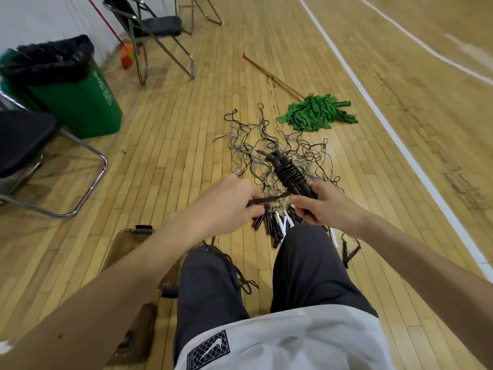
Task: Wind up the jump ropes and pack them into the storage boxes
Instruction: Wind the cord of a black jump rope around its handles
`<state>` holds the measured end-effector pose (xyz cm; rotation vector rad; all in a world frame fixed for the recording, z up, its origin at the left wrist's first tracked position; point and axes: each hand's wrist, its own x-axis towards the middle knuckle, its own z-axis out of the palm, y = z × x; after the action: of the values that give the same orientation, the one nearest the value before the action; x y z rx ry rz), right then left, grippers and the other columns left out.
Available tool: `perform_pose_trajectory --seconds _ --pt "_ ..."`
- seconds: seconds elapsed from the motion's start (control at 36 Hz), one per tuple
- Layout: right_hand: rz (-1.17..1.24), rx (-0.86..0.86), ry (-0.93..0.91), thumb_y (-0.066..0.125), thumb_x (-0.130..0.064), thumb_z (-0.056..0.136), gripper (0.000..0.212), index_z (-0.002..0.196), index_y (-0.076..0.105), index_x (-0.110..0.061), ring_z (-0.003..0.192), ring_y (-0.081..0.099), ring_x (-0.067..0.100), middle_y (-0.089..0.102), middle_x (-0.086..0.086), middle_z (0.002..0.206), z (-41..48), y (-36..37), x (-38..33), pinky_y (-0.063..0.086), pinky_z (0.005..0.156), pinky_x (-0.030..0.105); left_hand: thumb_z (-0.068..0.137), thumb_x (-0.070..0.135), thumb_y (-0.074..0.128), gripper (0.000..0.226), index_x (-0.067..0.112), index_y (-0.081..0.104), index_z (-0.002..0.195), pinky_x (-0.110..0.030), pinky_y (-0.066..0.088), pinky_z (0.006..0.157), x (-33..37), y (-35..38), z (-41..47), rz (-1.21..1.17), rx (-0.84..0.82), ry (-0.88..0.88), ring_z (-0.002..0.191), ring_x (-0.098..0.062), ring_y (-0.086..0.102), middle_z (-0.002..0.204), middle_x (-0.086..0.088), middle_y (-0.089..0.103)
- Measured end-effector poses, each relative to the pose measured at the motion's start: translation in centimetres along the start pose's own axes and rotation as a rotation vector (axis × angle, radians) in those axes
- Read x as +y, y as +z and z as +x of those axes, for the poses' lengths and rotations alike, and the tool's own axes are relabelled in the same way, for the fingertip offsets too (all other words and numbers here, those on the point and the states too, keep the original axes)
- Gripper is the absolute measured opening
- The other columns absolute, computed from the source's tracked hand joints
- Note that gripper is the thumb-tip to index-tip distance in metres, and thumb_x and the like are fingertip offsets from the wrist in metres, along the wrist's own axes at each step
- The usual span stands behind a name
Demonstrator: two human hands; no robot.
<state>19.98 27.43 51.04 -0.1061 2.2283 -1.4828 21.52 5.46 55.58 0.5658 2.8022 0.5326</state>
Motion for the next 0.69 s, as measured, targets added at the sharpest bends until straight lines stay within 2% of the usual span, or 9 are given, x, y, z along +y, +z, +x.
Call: perform_pose_trajectory --seconds 0.11,0.19,0.33,0.39,0.44,0.5,0.64,0.69 --pt "-0.036 0.014 0.028 0.058 -0.016 0.102 0.024 0.080 0.055 -0.007 0.043 0.049 0.007 0.058 -0.007 0.048 0.2 0.4 -0.1 0.039 0.044 0.017 0.100 0.036 0.058 0.023 0.019 0.069 0.110 -0.028 0.056 0.066 0.2 -0.7 0.0 0.273 0.100 0.038 0.066 -0.005 0.055 0.077 0.007 0.059" --pt "-0.092 0.055 -0.004 0.057 -0.016 0.103 0.026 0.078 0.054 -0.009 0.041 0.048 0.004 0.056 -0.009 0.046 0.4 0.8 -0.2 0.038 0.044 0.016 0.101 0.038 0.055 0.023 0.018 0.064 0.108 -0.020 0.046 0.055 0.3 -1.3 0.4 0.462 0.157 0.034 0.063 -0.005 0.050 0.074 0.006 0.053" --pt "-0.088 0.087 0.028 0.058 -0.017 0.102 0.027 0.077 0.053 -0.010 0.041 0.048 0.007 0.053 -0.009 0.046 0.6 0.2 0.2 0.039 0.043 0.018 0.096 0.057 0.050 0.044 0.015 0.062 0.101 -0.023 0.049 0.057 0.8 -3.5 0.5 0.598 0.206 0.025 0.059 -0.008 0.051 0.068 0.005 0.050" --pt "-0.097 0.039 0.059 0.059 -0.017 0.102 0.025 0.080 0.053 -0.008 0.043 0.048 0.008 0.056 -0.006 0.050 0.5 0.2 0.3 0.040 0.044 0.019 0.095 0.059 0.048 0.045 0.016 0.061 0.098 -0.022 0.043 0.054 1.2 -4.2 0.6 0.651 0.218 0.078 0.061 -0.010 0.051 0.068 0.005 0.047" --pt "-0.107 -0.060 0.096 0.060 -0.017 0.102 0.022 0.083 0.055 -0.006 0.048 0.049 0.011 0.059 0.001 0.060 0.3 0.3 0.3 0.040 0.046 0.020 0.096 0.059 0.047 0.044 0.017 0.060 0.097 -0.020 0.033 0.049 1.9 -4.8 0.9 0.691 0.223 0.137 0.062 -0.009 0.050 0.070 0.006 0.048" --pt "-0.055 -0.175 0.129 0.060 -0.016 0.101 0.020 0.084 0.056 -0.005 0.051 0.049 0.012 0.060 0.004 0.067 0.1 0.5 0.1 0.040 0.047 0.021 0.095 0.059 0.048 0.043 0.018 0.061 0.097 -0.021 0.031 0.049 2.5 -5.6 1.4 0.713 0.241 0.208 0.065 -0.011 0.052 0.074 0.006 0.052" --pt "0.041 -0.337 0.158 0.059 -0.012 0.101 0.023 0.080 0.055 -0.007 0.050 0.048 0.011 0.058 0.001 0.063 -1.0 1.0 -0.4 0.037 0.048 0.020 0.091 0.061 0.052 0.044 0.019 0.064 0.095 -0.020 0.021 0.049 3.4 -6.7 2.2 0.693 0.274 0.422 0.079 -0.013 0.055 0.084 0.008 0.058" --pt "0.056 -0.384 0.167 0.057 -0.012 0.102 0.024 0.079 0.052 -0.009 0.049 0.046 0.011 0.056 0.000 0.062 -1.4 1.3 -0.6 0.035 0.047 0.020 0.088 0.061 0.054 0.045 0.018 0.066 0.093 -0.021 0.022 0.049 3.7 -6.9 2.7 0.684 0.267 0.469 0.081 -0.014 0.058 0.084 0.007 0.060"
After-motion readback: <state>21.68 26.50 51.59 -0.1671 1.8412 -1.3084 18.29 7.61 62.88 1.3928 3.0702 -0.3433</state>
